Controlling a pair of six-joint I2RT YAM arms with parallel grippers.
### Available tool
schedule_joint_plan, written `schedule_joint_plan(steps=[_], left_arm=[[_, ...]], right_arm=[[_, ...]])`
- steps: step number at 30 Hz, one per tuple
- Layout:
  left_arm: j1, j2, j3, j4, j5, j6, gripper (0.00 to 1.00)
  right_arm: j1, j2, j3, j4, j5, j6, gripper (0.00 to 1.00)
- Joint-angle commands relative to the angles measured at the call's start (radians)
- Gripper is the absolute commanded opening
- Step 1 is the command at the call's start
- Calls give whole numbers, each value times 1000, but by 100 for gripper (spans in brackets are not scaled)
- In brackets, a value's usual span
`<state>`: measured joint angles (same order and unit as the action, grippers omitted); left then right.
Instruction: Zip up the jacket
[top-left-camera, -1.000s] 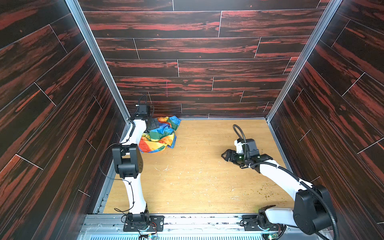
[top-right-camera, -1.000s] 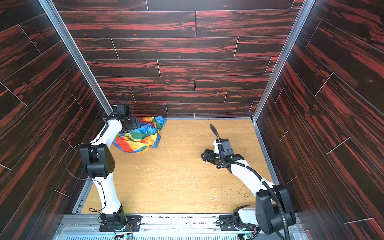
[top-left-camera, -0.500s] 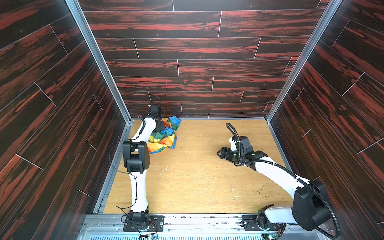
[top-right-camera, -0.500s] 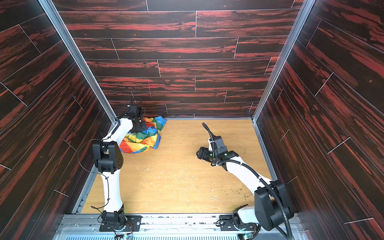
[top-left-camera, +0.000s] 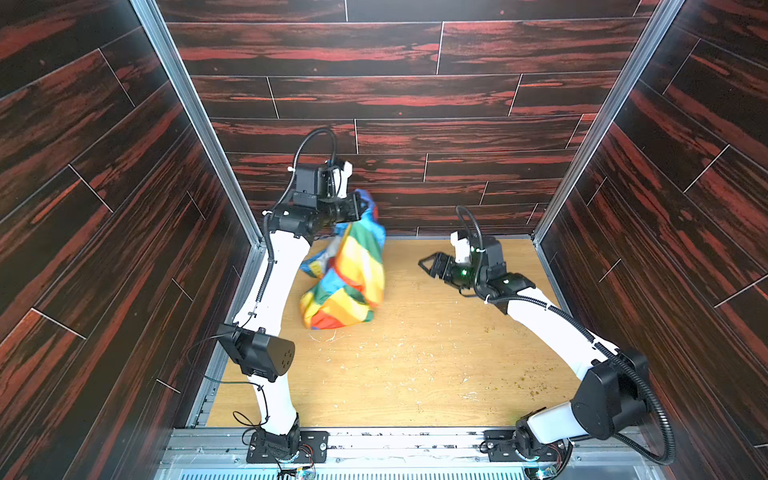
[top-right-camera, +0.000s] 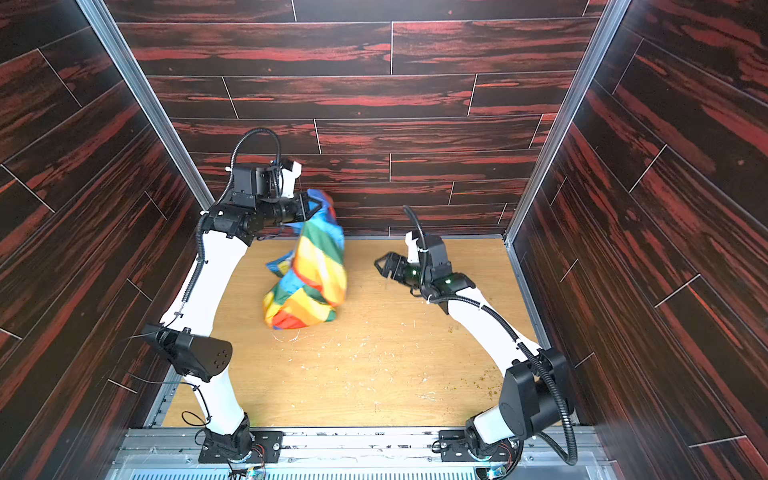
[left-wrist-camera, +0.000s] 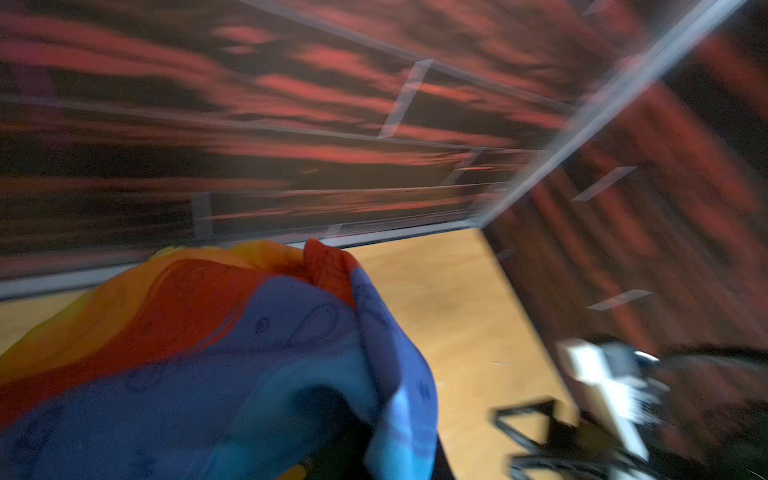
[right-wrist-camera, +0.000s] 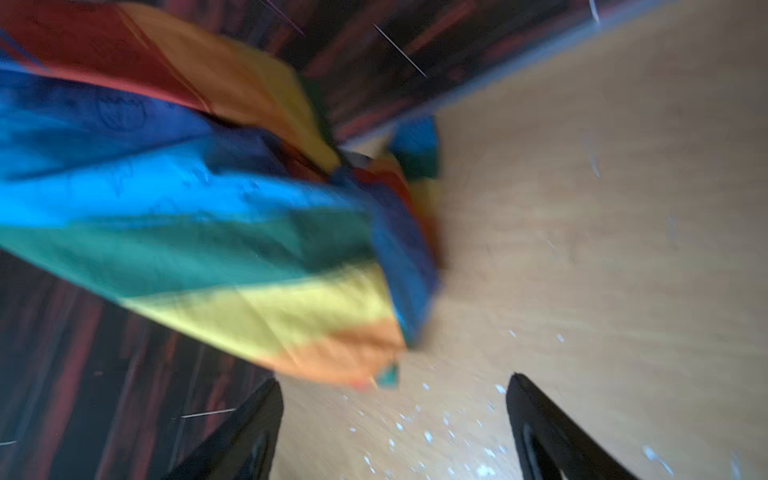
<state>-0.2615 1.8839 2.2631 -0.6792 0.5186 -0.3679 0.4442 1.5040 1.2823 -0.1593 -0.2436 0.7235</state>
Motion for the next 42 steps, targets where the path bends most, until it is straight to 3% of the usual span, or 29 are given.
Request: schedule_joint_plan(steps=[1,10,15,18,20,25,31,33,35,36,37,42], left_arm=[[-21,-14,39,92,222,-103,0],[-77,33,148,179,322,-231,0],[-88,46,160,175,313,-237,0],[-88,45,159,119,250,-191,0],[-87,48,159,67,194,-165,0],[-87,83,175,-66,5,-86,0],[-88,195,160,-205,-299,-41,0],[-87,231,153,-217,-345,-45,13],[-87,256,143,-218,-375,-57,50],[-88,258,134,-217,-384,-61,62],[-88,251,119,-218,-393,-64,99],[-87,114,-95,-196,-464,-55,100]], right_arm=[[-18,47,58,38,-61,30,87],[-30,24,-5,193,-155,18,83],[-32,-2,-26,239,-213,7,45],[-40,-48,-23,208,-204,-8,13],[-53,-82,-16,173,-197,-19,0],[-102,-174,-4,23,-113,-53,0],[-153,-198,-12,-164,52,-62,0],[-153,-203,-32,-181,82,-62,0],[-154,-201,-45,-201,121,-61,0],[-154,-196,-50,-207,132,-62,0],[-156,-187,-49,-215,142,-67,0],[-154,-126,-30,-268,155,-107,1]])
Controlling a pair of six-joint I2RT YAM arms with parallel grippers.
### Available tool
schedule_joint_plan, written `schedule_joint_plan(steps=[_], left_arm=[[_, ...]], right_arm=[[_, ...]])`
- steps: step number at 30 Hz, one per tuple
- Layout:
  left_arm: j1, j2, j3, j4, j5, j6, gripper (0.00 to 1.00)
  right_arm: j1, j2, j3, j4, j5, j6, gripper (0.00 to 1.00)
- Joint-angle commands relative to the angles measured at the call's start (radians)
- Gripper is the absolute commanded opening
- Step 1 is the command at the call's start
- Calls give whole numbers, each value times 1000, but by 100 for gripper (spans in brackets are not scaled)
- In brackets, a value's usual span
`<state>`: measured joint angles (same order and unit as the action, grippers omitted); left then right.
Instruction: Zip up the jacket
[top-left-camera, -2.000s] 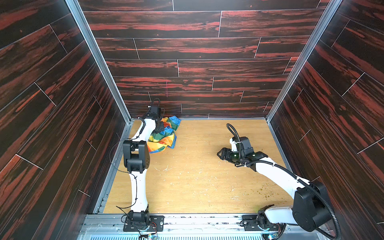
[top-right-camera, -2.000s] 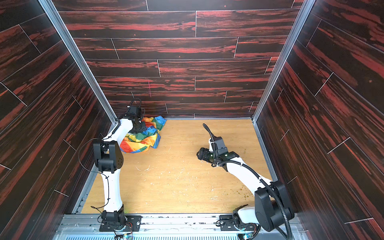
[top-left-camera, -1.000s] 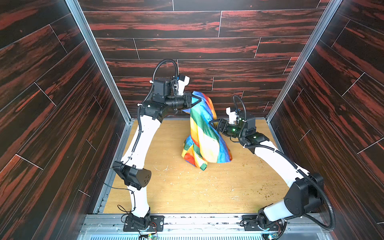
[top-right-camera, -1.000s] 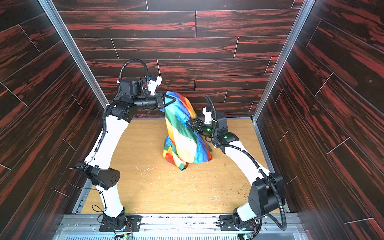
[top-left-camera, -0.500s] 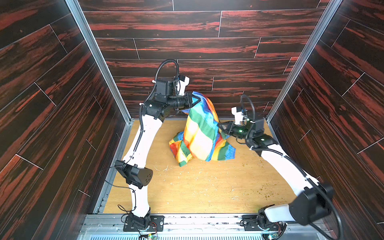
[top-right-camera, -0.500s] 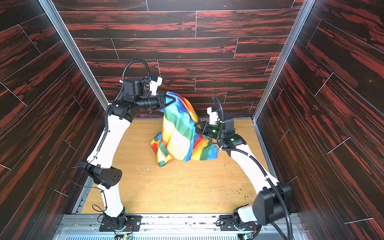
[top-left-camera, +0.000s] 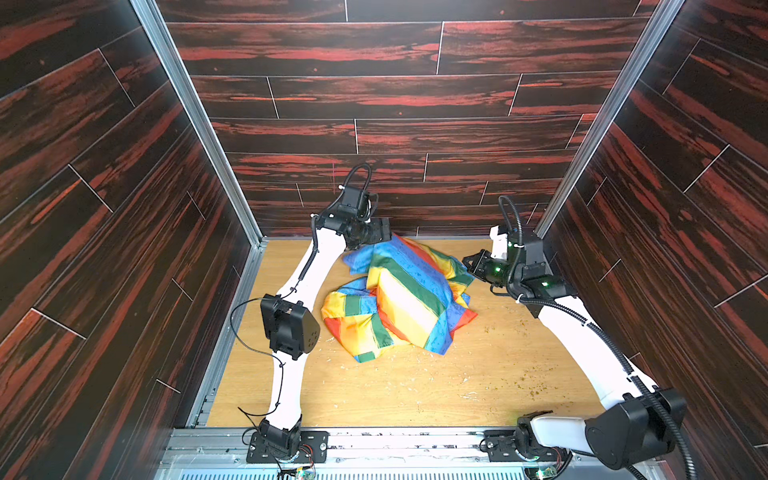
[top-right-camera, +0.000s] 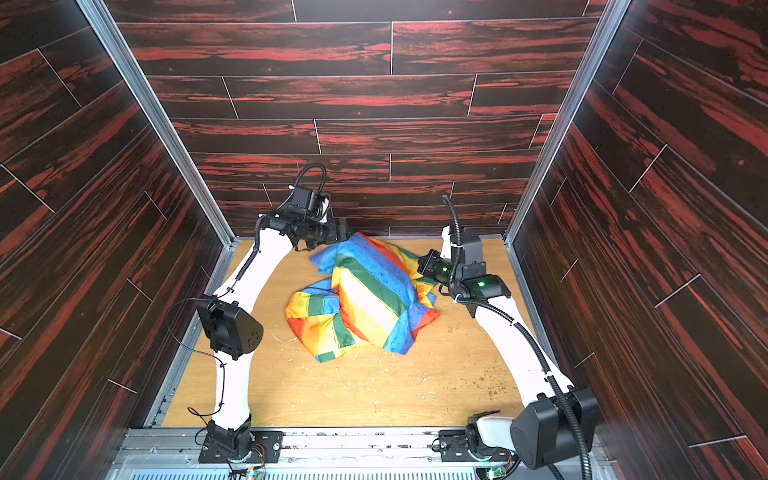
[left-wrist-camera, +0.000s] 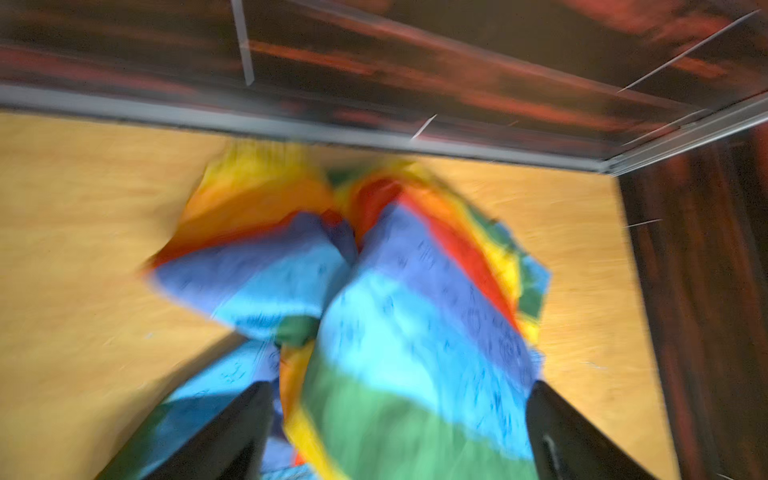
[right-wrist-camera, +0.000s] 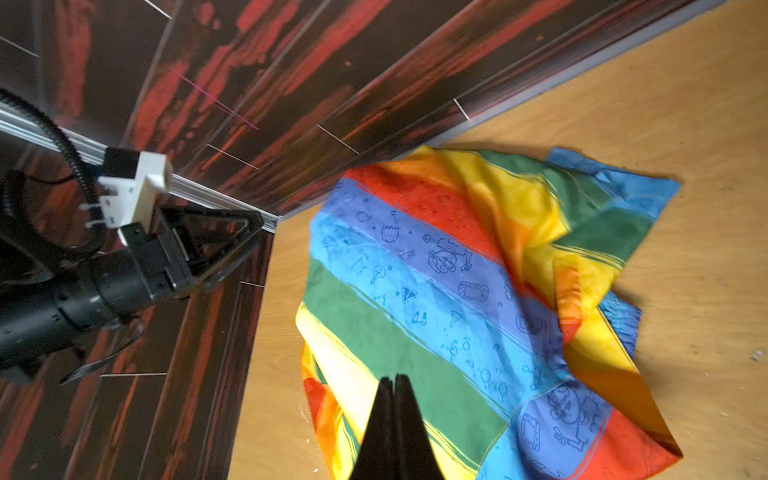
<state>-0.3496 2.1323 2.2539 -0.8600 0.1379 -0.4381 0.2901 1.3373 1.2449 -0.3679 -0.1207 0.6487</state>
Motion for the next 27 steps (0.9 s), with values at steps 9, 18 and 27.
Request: schedule_joint_plan(steps=[9,18,27], left_arm=[[8,-649,-926,245,-201,-148,100],[34,-859,-1474,493,-184,-394,99],[82,-703,-1541,625,-118,-445,99]], right_arm=[[170,93,-36,-81,52,-154,73],[384,164,-150,-60,158,-159,80],[554,210,-171,-1,202,-117,77]])
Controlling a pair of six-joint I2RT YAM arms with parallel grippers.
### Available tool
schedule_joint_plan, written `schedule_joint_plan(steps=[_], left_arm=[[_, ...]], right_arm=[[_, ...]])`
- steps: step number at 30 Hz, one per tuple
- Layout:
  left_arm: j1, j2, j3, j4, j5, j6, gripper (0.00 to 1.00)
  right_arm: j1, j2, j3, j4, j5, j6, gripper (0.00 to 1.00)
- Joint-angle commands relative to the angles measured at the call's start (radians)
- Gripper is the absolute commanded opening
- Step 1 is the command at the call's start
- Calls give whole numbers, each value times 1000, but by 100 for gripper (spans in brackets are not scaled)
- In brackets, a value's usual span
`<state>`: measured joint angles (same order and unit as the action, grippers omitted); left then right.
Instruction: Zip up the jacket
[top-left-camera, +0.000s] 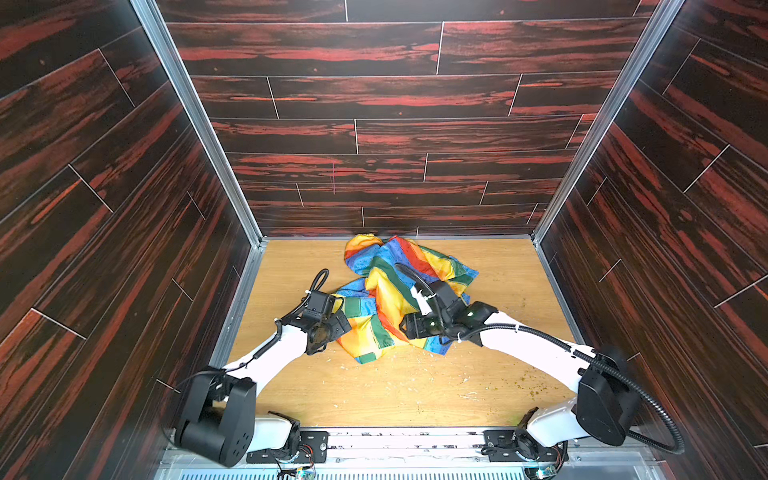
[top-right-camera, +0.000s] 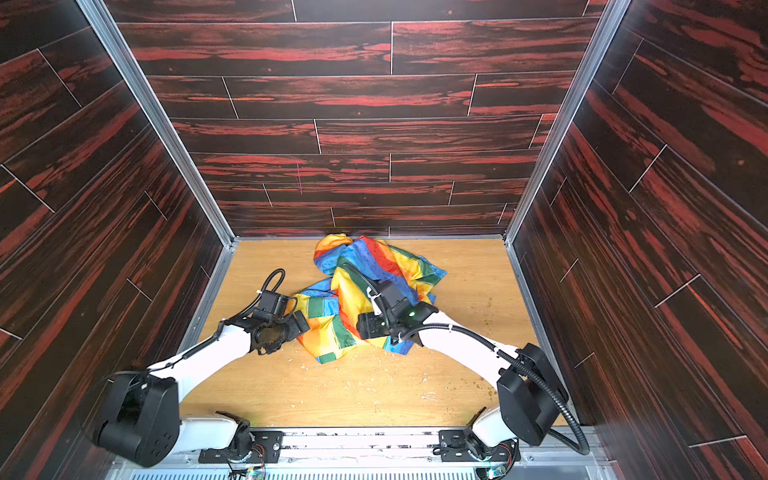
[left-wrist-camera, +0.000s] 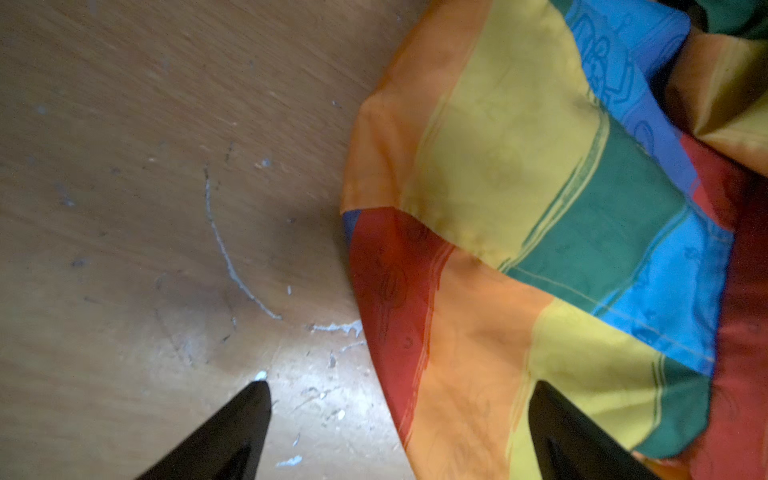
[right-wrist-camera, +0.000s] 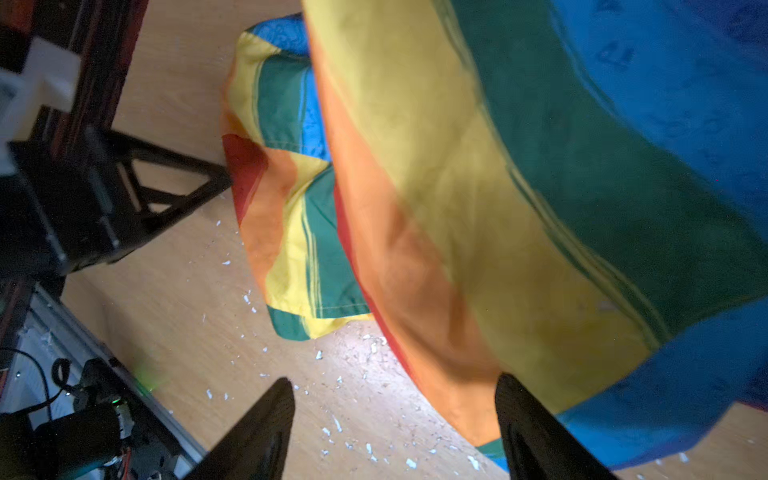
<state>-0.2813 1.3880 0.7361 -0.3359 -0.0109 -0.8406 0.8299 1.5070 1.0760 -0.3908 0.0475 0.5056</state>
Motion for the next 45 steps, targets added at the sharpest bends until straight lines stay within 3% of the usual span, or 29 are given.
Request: schedule_joint_plan(steps=[1,3,5,7,9,14,16,22,32,35,39,40,42,44,45], left_arm=[[17,63,-25,136,44,-42,95],[19,108,-11,178,56,-34,81],[26,152,16,206,85,-9,50],[32,163,47,211,114,9,20],[32,128,82,187,125,26,0],[33,-18,188,91,189,59,0],[33,-53,225,74,258,55,0],[32,-105,265,66,366,-17,0],[30,-187,293,100,443,-114,0],[30,-222,312,103,445,-129,0],[32,-281,333,97,381,-125,0],[36,-294,343,87,365,-118,6],[45,-311,386,59,338,-90,33],[47,-313,437,26,309,-52,64],[47,-310,464,9,290,-26,74]], right_arm=[[25,41,-8,38,32,28,76],[46,38,-10,67,36,14,69],[72,36,-3,89,50,-16,63],[98,40,10,112,66,-57,63],[116,53,32,130,71,-92,70],[135,96,84,212,63,-136,84],[136,119,92,266,47,-138,98],[147,168,118,386,38,-126,99],[143,310,247,409,110,-88,98],[129,340,304,381,113,-70,85],[108,259,315,379,130,-81,30],[97,231,326,364,130,-86,20],[61,170,375,305,117,-98,4],[14,127,447,225,78,-111,0],[-12,116,506,175,46,-123,0]])
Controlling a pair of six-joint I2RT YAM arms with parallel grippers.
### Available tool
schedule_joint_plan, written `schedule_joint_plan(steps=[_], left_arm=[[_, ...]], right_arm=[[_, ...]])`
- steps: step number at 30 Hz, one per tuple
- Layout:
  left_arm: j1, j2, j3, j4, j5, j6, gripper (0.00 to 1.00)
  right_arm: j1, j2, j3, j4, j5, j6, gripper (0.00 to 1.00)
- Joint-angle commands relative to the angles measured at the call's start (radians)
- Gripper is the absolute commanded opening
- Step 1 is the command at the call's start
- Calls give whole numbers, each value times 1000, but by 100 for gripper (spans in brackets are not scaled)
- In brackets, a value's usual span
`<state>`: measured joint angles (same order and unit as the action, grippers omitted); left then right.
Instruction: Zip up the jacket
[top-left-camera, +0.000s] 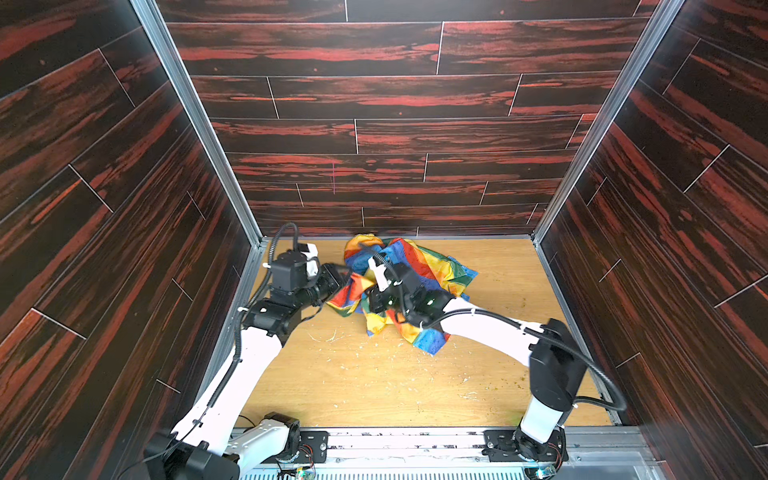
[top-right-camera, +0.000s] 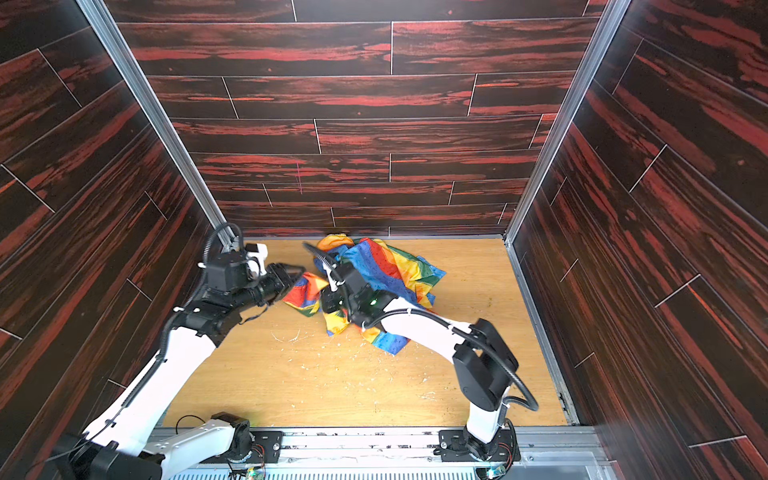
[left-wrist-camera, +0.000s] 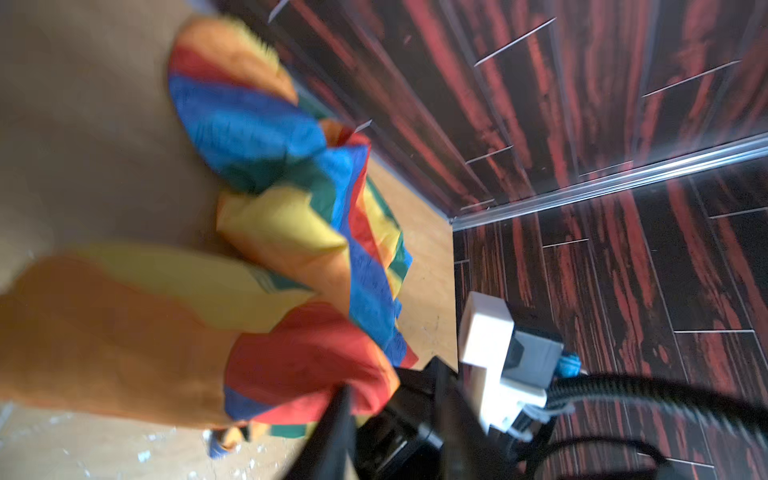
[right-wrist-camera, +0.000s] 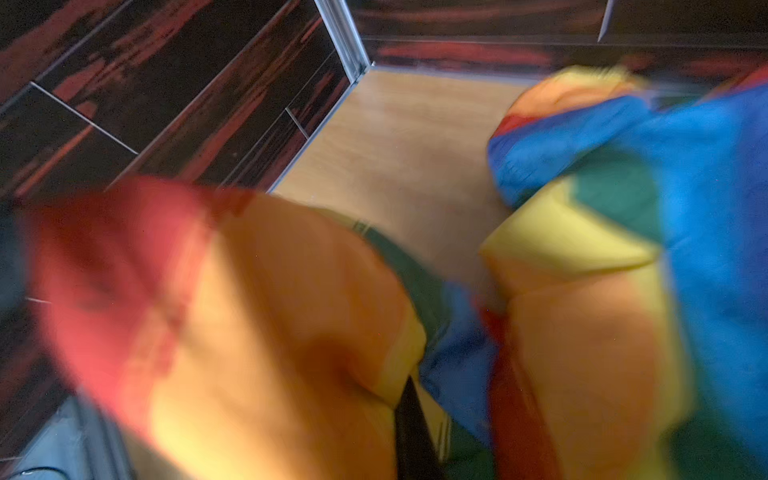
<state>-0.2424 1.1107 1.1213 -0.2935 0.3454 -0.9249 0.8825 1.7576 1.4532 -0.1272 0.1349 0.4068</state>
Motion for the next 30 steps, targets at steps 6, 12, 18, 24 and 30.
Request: schedule_joint_plan(steps=[6,12,18,24,30], left_arm=[[7,1,117,-22,-114,216,87],[-90,-32,-42,141,-88,464,89],[-151,-66,-218,254,-263,628,87],[-202,14,-241,344,-143,796,78],[-242,107,-154,421,-37,838,78]], right_arm=[[-155,-57,616,-478,-104,-129,0],[-213,72,1041,-724,-162,-134,0],[-254,47,1067,-728,-199,-115,0],[-278,-16,978,-708,-230,-109,0],[-281,-68,905,-704,-246,-114,0]])
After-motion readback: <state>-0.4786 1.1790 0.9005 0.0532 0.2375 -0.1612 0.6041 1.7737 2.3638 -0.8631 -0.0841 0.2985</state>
